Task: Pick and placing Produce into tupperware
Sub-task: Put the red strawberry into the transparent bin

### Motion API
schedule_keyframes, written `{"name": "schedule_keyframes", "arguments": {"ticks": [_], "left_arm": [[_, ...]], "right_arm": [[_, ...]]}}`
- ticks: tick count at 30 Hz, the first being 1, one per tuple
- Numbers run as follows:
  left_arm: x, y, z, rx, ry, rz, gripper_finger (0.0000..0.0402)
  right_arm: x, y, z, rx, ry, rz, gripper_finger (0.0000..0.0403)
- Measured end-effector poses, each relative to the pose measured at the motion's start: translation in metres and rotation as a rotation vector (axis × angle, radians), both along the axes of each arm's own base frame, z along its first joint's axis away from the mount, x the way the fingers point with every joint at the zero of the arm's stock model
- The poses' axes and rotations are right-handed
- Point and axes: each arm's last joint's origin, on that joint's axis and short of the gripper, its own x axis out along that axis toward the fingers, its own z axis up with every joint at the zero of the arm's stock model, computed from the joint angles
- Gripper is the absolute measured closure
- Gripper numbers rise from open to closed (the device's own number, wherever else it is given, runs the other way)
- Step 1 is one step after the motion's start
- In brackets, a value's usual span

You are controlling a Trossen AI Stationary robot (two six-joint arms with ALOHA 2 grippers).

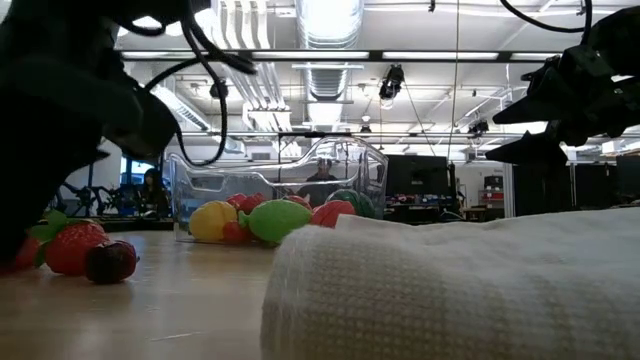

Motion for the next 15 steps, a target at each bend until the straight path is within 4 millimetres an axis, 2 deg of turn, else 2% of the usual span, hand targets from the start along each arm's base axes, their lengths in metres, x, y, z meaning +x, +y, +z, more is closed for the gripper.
{"name": "schedule_keyframes", "arguments": {"ticks": [15], "left_arm": [[0.0024,-0.0015,-0.0054,-0.002,-0.032,-0.118,0.0222]], "right_arm": [[0.0,0.0,-0.0001,0.0,0.001,0.0,0.0074]]}}
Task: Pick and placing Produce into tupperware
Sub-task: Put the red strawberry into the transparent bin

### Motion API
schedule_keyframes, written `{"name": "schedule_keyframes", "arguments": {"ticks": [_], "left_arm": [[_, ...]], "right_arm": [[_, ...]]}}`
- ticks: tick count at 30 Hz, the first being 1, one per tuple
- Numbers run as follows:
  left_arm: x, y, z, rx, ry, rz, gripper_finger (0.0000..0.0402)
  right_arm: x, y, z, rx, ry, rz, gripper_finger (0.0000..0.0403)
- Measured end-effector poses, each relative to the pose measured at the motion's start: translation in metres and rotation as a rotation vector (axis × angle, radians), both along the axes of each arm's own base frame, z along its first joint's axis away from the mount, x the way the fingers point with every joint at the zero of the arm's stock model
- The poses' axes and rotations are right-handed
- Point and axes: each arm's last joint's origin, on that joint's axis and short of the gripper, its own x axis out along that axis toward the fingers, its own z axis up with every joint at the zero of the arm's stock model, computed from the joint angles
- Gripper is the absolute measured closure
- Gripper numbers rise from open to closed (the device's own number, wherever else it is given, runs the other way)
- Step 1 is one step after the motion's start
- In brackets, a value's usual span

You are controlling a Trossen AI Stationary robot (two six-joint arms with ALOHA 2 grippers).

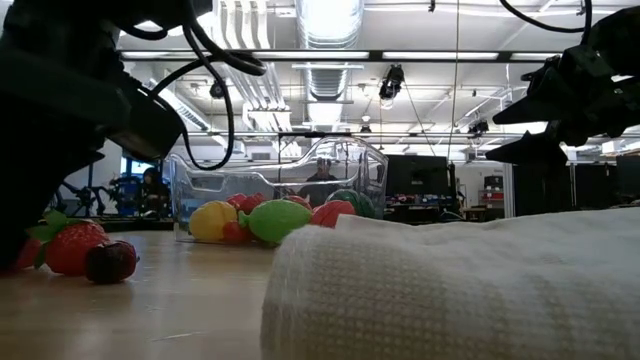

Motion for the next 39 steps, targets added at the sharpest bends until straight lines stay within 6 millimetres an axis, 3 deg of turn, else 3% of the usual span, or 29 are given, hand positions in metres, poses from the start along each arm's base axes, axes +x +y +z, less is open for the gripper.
{"name": "schedule_keyframes", "arguments": {"ticks": [10,17,22,27,31,35,39], "left_arm": [[-0.002,0.002,-0.003,0.043,-0.018,-0.084,0.0278],[0.001,0.001,0.005,0.048,-0.059,-0.107,0.0269],[0.007,0.0,0.037,0.09,-0.15,-0.09,0.0268],[0.019,0.009,0.08,0.296,-0.388,-0.021,0.0276],[0.039,0.036,0.102,0.397,-0.467,-0.041,0.0277],[0.058,0.085,0.111,0.463,-0.459,-0.024,0.0277],[0.064,0.139,0.112,0.51,-0.413,0.037,0.0277]], "right_arm": [[0.0,0.0,0.0,0.0,-0.001,0.0,0.0074],[0.0,0.0,0.0,0.0,0.0,0.0,0.0074],[0.0,0.0,0.0,0.0,0.0,0.0,0.0074],[0.0,0.0,0.0,0.0,0.0,0.0,0.0074],[0.0,0.0,0.0,0.0,-0.001,0.0,0.0073],[0.0,0.0,0.0,0.0,-0.001,0.0,0.0073],[0.0,0.0,0.0,0.0,-0.001,0.0,0.0073]]}}
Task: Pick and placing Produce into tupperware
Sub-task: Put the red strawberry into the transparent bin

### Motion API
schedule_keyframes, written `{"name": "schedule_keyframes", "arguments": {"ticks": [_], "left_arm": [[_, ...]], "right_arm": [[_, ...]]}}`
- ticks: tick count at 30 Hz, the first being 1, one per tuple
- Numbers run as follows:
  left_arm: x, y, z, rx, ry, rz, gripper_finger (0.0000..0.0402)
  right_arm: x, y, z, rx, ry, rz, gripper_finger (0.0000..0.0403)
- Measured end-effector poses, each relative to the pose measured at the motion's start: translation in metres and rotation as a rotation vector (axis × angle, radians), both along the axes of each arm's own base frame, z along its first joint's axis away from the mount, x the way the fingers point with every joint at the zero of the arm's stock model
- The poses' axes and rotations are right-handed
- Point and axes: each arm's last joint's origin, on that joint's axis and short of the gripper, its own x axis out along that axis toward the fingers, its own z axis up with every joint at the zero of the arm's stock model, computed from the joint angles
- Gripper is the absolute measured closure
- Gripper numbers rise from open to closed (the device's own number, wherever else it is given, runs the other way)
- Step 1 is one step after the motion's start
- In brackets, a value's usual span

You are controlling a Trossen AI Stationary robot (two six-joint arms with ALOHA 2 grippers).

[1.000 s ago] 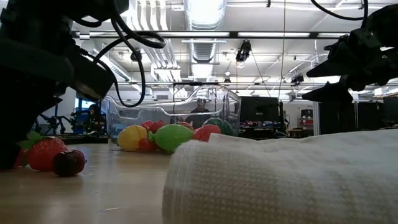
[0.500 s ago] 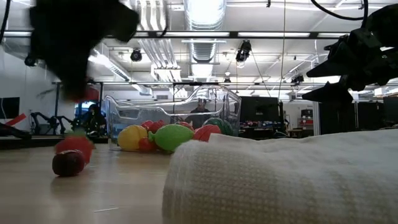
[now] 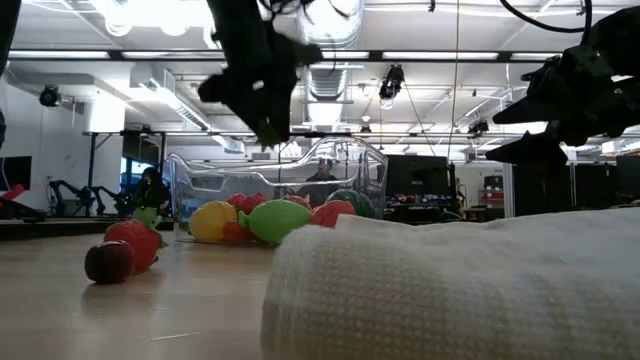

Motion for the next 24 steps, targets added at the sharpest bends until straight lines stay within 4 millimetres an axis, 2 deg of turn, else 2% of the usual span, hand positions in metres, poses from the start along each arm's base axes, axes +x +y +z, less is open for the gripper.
{"name": "schedule_keyframes", "arguments": {"ticks": [3,5,14,16,18,21,24], "left_arm": [[-0.002,0.03,-0.004,-0.045,0.024,0.044,0.0262],[-0.003,0.04,-0.005,-0.082,0.027,0.061,0.0241],[0.002,0.044,-0.004,-0.11,-0.023,0.049,0.0126],[0.001,0.036,-0.002,-0.147,-0.011,-0.042,0.0114],[0.0,0.018,0.001,-0.221,-0.007,-0.192,0.0109],[-0.005,-0.019,0.003,-0.354,0.002,-0.407,0.0107],[-0.015,-0.058,-0.002,-0.446,0.058,-0.501,0.0107]], "right_arm": [[0.0,0.0,0.0,0.0,0.0,0.0,0.0073],[0.0,0.0,0.0,0.0,0.001,0.0,0.0074],[0.0,0.0,0.0,0.0,0.001,0.0,0.0074],[0.0,0.0,0.0,0.0,0.0,0.0,0.0074],[0.0,0.0,0.0,0.0,0.0,0.0,0.0074],[0.0,0.0,0.0,0.0,0.0,0.0,0.0074],[0.0,0.0,0.0,0.0,0.001,0.0,0.0074]]}}
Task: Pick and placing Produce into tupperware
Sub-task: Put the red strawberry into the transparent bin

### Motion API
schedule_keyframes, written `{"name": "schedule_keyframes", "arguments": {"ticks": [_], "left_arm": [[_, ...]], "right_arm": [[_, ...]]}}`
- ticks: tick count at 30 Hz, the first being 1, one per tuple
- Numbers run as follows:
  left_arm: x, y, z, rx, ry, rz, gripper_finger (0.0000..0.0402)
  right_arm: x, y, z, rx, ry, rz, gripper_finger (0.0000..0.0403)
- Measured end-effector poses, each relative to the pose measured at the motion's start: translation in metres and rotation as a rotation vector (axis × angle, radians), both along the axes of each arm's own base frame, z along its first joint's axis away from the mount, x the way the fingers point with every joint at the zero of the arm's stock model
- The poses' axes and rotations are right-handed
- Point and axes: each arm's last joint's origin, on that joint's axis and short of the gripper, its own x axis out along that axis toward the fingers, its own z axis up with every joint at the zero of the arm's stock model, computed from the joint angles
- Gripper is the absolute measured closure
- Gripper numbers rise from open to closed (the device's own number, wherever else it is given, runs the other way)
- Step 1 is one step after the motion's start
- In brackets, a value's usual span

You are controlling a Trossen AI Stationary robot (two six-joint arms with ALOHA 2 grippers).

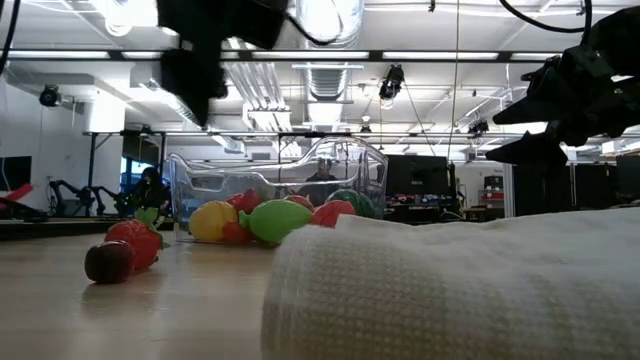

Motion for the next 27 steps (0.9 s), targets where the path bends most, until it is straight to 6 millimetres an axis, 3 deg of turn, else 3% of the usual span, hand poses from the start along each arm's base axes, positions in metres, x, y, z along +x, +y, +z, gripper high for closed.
{"name": "schedule_keyframes", "arguments": {"ticks": [2,6,12,17,27], "left_arm": [[-0.008,-0.021,-0.004,-0.037,0.068,0.087,0.0107],[-0.019,-0.043,-0.024,-0.124,0.241,0.515,0.0107],[-0.028,-0.074,-0.041,-0.137,0.107,0.883,0.0107],[-0.03,-0.087,-0.056,-0.147,0.115,0.965,0.0107],[-0.023,-0.092,-0.079,-0.129,0.177,1.036,0.0107]], "right_arm": [[0.0,0.0,0.0,0.0,-0.001,0.0,0.0074],[0.0,0.0,0.0,0.0,-0.001,0.0,0.0074],[0.0,0.0,0.0,0.0,0.0,0.0,0.0074],[0.0,0.0,0.0,0.0,0.0,0.001,0.0074],[0.0,0.0,0.0,0.0,-0.001,0.0,0.0074]]}}
